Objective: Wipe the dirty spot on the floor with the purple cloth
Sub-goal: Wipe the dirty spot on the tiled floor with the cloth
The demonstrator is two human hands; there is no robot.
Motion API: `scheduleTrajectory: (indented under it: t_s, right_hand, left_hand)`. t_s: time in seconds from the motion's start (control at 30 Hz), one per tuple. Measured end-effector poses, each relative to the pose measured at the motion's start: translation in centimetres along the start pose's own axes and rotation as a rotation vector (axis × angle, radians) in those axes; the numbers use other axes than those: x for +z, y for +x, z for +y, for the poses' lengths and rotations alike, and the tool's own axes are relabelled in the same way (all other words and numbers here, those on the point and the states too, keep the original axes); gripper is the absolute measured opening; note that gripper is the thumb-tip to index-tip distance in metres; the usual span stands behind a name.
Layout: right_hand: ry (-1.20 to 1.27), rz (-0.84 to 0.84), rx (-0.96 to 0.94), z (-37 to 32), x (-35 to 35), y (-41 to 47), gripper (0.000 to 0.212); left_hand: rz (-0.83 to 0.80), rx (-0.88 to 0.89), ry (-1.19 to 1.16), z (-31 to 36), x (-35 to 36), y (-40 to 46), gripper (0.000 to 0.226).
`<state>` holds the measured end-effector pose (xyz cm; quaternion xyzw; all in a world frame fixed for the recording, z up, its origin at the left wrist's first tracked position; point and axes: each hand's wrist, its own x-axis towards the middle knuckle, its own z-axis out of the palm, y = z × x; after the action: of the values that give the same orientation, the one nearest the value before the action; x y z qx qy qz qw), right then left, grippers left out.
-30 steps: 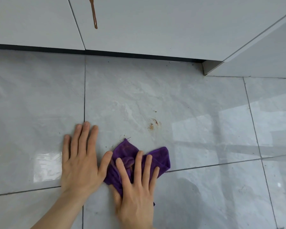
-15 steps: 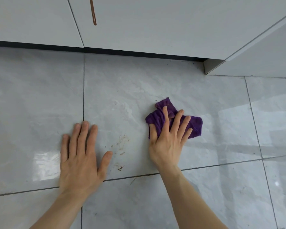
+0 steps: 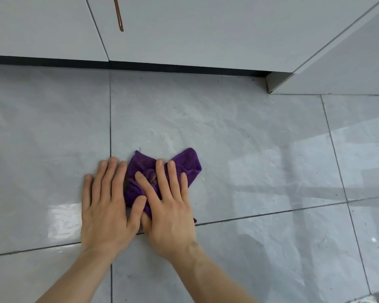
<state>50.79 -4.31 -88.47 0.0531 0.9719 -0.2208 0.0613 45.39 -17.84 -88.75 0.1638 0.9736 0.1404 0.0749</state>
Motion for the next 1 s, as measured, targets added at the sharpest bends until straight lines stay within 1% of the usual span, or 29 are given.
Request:
scheduleTrajectory:
  t_s: [0.1,0.2,0.33,0.57,0.7,0.87,1.0]
  right_hand:
    - [-0.049,-0.017,0.009,-0.1,0.4,-1.5,0.059]
    - [-0.107,-0.03,0.002,0.5,0.3,-3.5,0.06]
    - [-0.182,-0.031,0.0,1.9,-0.1,-5.9,0.061]
    - [-0.232,-0.022,0.008,4.0,-0.9,-6.3,0.064]
    - [-0.245,0.024,0.141,7.0,-2.1,-6.3,0.065]
    - [-0.298,0.101,0.397,12.8,-4.9,-6.1,0.068]
    - [-0.248,0.131,0.528,12.6,-4.3,-6.1,0.069]
  left_hand:
    - [0.002,0.014,-0.088,0.1,-0.1,0.5,0.079]
    - [0.008,0.044,-0.125,0.0,0.0,0.8,0.08]
    - [-0.007,0.047,-0.088,-0.1,0.2,0.7,0.082]
    - [-0.034,0.036,0.005,-0.1,0.3,0.7,0.077]
    - [-0.032,0.035,0.005,-0.1,0.3,0.6,0.075]
    - [-0.027,0.024,-0.014,0.1,0.3,0.6,0.075]
    - [-0.022,0.014,0.0,0.2,0.4,0.7,0.076]
